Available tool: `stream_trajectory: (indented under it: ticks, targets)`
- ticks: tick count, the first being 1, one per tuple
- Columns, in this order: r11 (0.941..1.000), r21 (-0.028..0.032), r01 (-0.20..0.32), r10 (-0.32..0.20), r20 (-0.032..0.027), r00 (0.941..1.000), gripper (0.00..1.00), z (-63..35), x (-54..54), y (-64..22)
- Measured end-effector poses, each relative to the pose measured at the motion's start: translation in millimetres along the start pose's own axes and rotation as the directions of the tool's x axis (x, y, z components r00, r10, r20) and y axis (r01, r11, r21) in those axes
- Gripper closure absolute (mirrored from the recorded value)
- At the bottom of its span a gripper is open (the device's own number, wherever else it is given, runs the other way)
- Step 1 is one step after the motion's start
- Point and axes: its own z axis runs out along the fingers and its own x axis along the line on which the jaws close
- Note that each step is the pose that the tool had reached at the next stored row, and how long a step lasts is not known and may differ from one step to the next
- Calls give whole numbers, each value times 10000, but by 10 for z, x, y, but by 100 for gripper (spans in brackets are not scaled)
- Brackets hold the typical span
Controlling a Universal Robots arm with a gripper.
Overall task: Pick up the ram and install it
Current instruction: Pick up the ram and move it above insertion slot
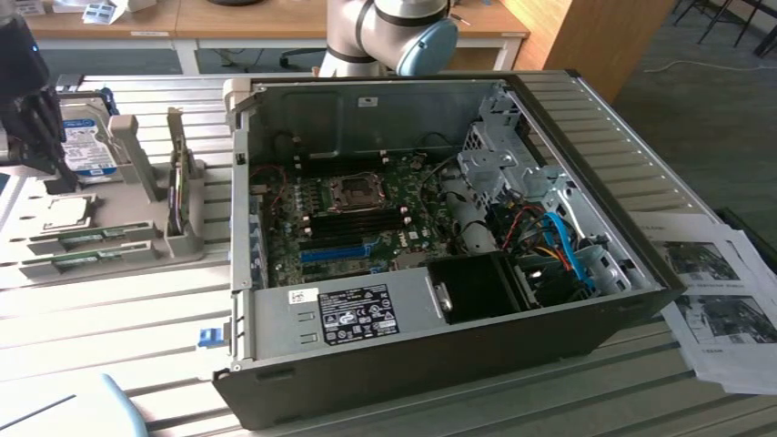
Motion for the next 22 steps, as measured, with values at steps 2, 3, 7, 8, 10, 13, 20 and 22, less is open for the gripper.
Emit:
stream_trajectory:
  ticks: [2, 3, 7, 8, 10, 13, 20, 22]
  targets:
    - [10000, 0, 0, 0, 0, 10000, 91, 32, -2, -1]
    - [10000, -1, 0, 0, -1, 10000, 91, 47, -2, -2]
    - [10000, 0, 0, 0, 0, 10000, 91, 110, -5, -4]
    - [10000, 0, 0, 0, 0, 10000, 91, 125, -6, -4]
    - [10000, 0, 0, 0, 0, 10000, 91, 154, -7, -5]
    - [10000, -1, 0, 0, -1, 10000, 91, 195, -9, -7]
    - [10000, 0, 0, 0, 0, 10000, 91, 292, -14, -10]
    - [10000, 1, 0, 0, 0, 10000, 91, 315, -15, -11]
